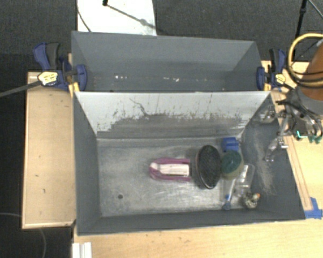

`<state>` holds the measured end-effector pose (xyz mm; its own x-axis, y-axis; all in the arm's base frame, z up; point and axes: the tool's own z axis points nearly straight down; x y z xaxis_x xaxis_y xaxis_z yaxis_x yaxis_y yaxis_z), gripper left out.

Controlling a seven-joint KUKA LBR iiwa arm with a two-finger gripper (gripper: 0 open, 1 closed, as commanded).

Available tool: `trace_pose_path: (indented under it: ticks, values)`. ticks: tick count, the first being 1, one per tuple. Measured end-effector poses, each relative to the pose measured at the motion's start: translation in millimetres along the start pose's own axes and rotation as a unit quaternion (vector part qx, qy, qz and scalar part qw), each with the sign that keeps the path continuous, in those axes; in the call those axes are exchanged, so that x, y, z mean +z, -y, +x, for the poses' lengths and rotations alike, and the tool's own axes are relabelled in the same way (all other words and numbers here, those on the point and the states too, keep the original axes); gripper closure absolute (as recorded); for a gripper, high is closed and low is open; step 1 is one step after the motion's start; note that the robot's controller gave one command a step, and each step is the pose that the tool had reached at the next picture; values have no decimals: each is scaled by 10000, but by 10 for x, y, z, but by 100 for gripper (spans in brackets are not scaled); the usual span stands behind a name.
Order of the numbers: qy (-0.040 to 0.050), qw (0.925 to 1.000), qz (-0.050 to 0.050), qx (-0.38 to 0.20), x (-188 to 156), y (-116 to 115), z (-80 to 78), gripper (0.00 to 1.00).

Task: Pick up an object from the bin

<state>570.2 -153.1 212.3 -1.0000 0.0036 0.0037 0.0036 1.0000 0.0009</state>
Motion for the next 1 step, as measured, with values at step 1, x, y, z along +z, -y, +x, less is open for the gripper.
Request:
trace_pose_path:
  ticks: [1]
  values:
    - [156,9988,18,-461,1229,-299,-155,0]
